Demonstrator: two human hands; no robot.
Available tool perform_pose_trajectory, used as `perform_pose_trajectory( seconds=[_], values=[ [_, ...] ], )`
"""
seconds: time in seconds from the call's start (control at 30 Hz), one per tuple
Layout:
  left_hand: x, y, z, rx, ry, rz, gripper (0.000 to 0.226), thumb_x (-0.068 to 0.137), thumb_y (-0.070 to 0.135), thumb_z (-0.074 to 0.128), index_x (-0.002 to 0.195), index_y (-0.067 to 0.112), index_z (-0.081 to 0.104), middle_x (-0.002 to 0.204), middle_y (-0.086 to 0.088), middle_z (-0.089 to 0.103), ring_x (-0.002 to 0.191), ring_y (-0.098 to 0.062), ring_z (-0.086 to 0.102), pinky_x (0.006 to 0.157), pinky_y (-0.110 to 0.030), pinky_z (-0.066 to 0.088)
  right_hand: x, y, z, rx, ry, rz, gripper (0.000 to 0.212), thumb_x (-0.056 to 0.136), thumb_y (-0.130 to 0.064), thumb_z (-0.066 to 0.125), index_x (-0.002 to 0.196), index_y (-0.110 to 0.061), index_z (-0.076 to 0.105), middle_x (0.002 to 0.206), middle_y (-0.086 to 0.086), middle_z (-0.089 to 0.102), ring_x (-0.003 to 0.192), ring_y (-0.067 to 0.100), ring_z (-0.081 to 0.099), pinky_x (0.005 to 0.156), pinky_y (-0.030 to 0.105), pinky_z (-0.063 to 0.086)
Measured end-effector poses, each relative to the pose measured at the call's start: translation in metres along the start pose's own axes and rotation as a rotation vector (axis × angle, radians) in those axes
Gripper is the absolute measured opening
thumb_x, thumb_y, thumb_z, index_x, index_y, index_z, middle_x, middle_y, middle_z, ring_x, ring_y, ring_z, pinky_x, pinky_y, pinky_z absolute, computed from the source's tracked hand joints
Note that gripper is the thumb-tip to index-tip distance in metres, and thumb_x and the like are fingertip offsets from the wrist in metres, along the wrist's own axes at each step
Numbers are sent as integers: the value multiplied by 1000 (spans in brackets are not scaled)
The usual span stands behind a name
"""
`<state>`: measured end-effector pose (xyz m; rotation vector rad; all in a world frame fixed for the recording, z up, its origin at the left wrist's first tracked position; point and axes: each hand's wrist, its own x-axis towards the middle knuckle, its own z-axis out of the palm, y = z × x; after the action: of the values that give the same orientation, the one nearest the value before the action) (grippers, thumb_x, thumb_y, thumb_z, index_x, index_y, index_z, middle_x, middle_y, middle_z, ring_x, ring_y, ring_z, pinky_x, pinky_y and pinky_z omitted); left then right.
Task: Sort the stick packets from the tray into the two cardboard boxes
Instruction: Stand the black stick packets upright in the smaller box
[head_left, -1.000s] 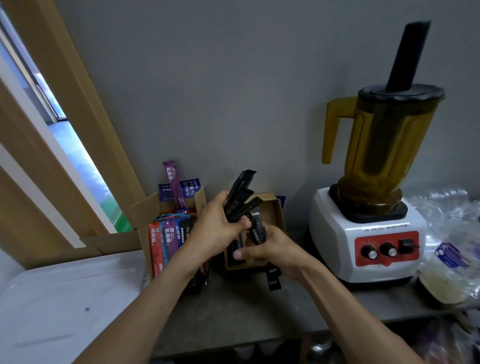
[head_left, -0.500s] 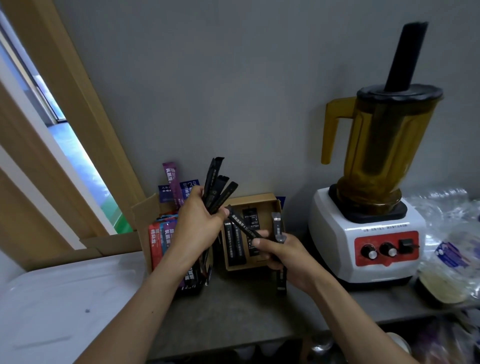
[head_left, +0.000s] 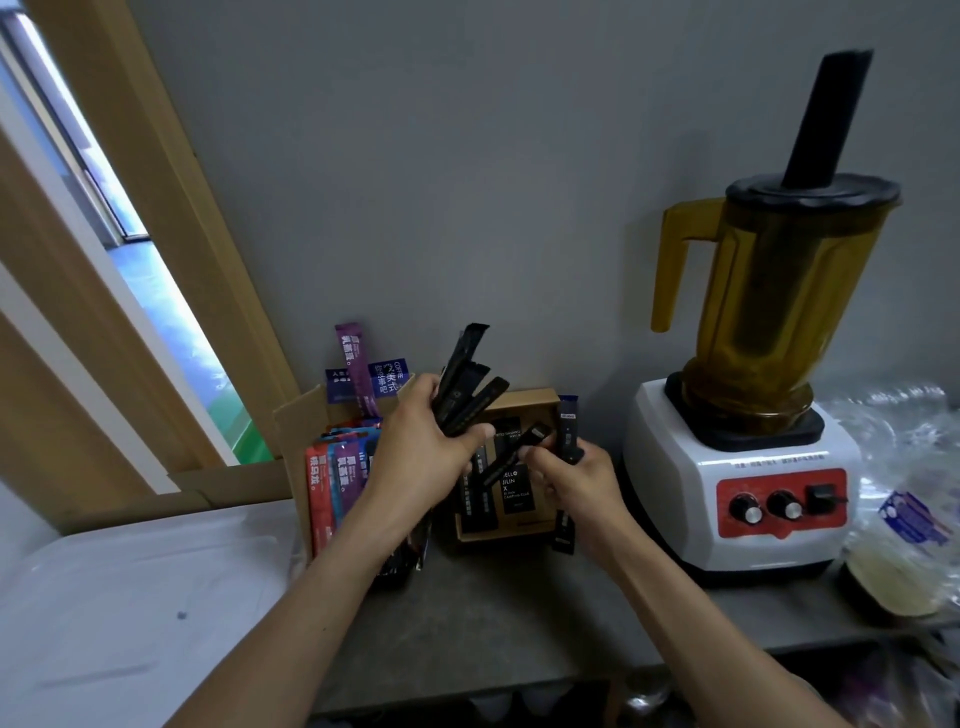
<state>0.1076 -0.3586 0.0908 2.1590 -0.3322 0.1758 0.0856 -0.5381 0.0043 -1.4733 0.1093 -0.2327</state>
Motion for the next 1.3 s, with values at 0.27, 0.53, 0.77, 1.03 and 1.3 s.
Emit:
perform_pose_trajectory(
  seconds=[0.27,0.53,0.77,1.03,1.3],
  values=[
    [14,6,17,-51,-107,-8,32,86,24,81,106,29,57,87,2,77,63,-8,73,68,-29,62,-6,-1,4,-14,-67,-87,2,89,-12,77,88,-14,76,67,-4,67,60,9,59,52,19,47],
    [24,5,19,-251,6,-96,13,93,13,74,104,11,68,70,3,67,57,-5,68,55,-13,53,-9,2,1,-35,-156,-49,16,89,-19,79,104,-16,74,90,-6,76,75,3,69,67,21,55],
    [24,-6,26,-201,94,-90,10,92,17,75,98,17,68,71,1,70,60,-5,70,65,-24,56,4,2,0,-179,-97,-40,5,91,-26,77,93,-22,75,84,-11,75,77,4,71,66,20,54],
    [22,-9,20,-203,209,11,26,94,29,73,112,14,61,70,2,73,65,-6,71,65,-15,52,38,27,4,-539,-54,213,11,92,-24,74,100,-18,69,95,-1,74,84,11,73,71,29,60],
    [16,-14,15,-230,193,-8,11,96,26,71,97,19,61,64,-3,72,65,-11,72,75,-32,56,56,43,21,-785,64,304,18,90,-35,76,96,-24,63,90,-2,72,81,16,73,78,41,63]
  ],
)
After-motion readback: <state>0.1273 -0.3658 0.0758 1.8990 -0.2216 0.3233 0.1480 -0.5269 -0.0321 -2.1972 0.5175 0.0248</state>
